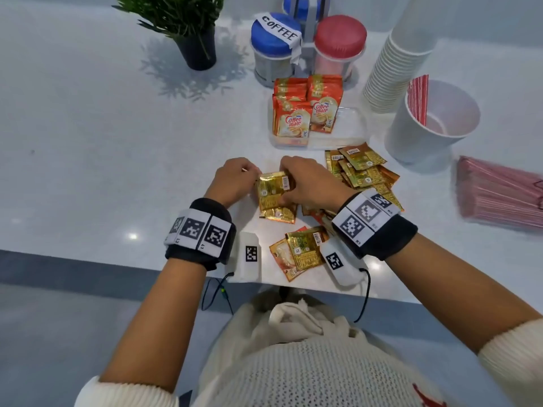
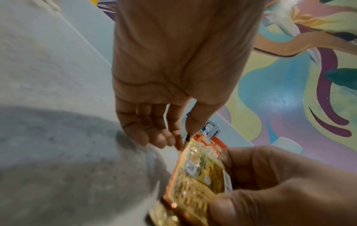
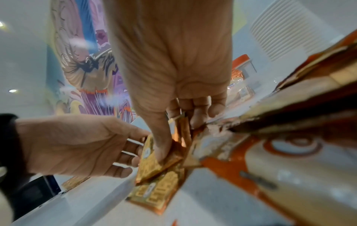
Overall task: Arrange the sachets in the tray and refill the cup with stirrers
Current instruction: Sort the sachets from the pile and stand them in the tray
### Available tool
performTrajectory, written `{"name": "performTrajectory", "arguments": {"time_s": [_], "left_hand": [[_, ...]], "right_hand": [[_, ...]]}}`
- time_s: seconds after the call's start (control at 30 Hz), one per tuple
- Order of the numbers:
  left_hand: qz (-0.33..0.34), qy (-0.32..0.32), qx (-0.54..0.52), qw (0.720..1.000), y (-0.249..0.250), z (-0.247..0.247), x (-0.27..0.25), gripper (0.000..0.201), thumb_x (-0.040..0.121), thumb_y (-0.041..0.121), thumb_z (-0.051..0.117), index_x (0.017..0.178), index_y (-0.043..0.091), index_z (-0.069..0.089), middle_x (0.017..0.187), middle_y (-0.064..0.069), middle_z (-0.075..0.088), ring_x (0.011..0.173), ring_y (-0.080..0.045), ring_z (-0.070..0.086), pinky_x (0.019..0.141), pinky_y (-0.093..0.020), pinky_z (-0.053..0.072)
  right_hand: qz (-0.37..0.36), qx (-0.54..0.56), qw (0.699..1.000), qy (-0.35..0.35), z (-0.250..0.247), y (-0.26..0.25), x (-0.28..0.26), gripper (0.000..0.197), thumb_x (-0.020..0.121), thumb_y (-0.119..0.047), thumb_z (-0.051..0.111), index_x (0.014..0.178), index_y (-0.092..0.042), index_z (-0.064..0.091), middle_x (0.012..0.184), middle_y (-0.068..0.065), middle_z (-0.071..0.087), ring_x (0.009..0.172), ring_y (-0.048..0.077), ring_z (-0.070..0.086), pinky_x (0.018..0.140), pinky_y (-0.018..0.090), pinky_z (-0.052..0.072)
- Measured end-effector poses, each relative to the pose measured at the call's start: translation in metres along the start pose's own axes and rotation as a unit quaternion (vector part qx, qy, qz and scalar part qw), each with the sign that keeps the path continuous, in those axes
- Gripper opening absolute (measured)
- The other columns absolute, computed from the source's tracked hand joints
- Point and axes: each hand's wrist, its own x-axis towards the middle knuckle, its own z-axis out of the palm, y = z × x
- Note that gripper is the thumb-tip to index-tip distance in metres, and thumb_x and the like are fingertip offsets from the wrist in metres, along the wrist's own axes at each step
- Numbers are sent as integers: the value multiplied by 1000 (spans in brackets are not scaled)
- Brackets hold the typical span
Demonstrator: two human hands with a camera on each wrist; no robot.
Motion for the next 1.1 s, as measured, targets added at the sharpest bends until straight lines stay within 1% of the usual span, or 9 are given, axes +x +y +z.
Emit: {"name": "performTrajectory", "arguments": {"time_s": [0.2, 0.33, 0.4, 0.57, 0.77, 0.83, 0.93, 1.0, 1.1], "left_hand": [[-38, -18, -125, 991, 13, -8, -6, 35, 98, 38, 39, 91, 8, 55, 66, -4, 53, 58, -15, 52, 58, -23, 46], [-56, -76, -213, 972, 26, -11, -9, 44, 95, 50, 37, 89, 10, 52, 68, -7, 62, 57, -16, 60, 50, -19, 51], [-41, -75, -264, 961, 30, -11, -9, 35, 95, 45, 43, 91, 12, 52, 76, -6, 66, 64, -15, 64, 56, -19, 52], [-17, 20, -304, 952, 26, -8, 0, 15, 89, -2, 49, 103, 4, 50, 99, -15, 63, 81, -21, 64, 67, -23, 54], [7, 80, -321, 944, 15, -14, 3, 26, 82, -9, 41, 70, 12, 53, 83, -11, 62, 80, -25, 62, 65, -28, 54], [11, 86, -330, 940, 14, -15, 3, 27, 86, -7, 40, 73, 12, 54, 79, -7, 62, 72, -21, 62, 60, -26, 53], [-1, 86, -353, 931, 15, -16, 2, 18, 93, 0, 38, 88, 9, 53, 88, -9, 63, 73, -20, 63, 65, -30, 54], [-10, 86, -366, 926, 17, -17, 2, 16, 94, 3, 35, 100, 8, 48, 100, -11, 61, 80, -21, 63, 71, -34, 54], [-20, 83, -388, 918, 20, -16, 2, 19, 95, 2, 31, 108, 9, 44, 105, -10, 57, 85, -20, 61, 69, -34, 56]], "right_hand": [[21, 88, 989, 117, -13, 3, 0, 21, 80, -17, 69, 91, -12, 52, 90, 4, 58, 82, 17, 48, 67, 26, 32], [-14, 87, 974, 207, -13, -2, -4, 16, 82, -11, 64, 95, -7, 57, 96, 10, 62, 86, 22, 52, 69, 26, 32], [-42, 78, 972, 217, -10, -5, -5, 14, 82, -5, 62, 96, -3, 60, 100, 14, 61, 91, 27, 54, 72, 30, 37], [-84, 84, 977, 175, -6, -2, -4, 25, 82, 5, 59, 104, -2, 67, 108, 16, 64, 100, 26, 58, 88, 25, 41], [-18, 54, 985, 163, -10, 7, 9, 25, 84, -7, 59, 108, -4, 66, 113, 15, 61, 105, 29, 57, 85, 32, 43], [-28, 1, 996, 79, -10, 8, 14, 34, 79, -12, 65, 112, -8, 64, 117, 12, 59, 110, 28, 54, 85, 31, 43], [-36, -78, 995, -47, -8, 7, 17, 63, 72, -12, 70, 131, -17, 49, 133, 8, 49, 123, 30, 43, 99, 45, 41], [-35, -124, 990, -59, -8, 5, 17, 72, 71, -11, 72, 136, -19, 42, 139, 7, 43, 127, 31, 37, 101, 47, 39], [-54, -183, 981, -11, -6, -1, 18, 50, 81, -16, 63, 129, -14, 49, 126, 11, 52, 118, 30, 46, 91, 42, 41]]}}
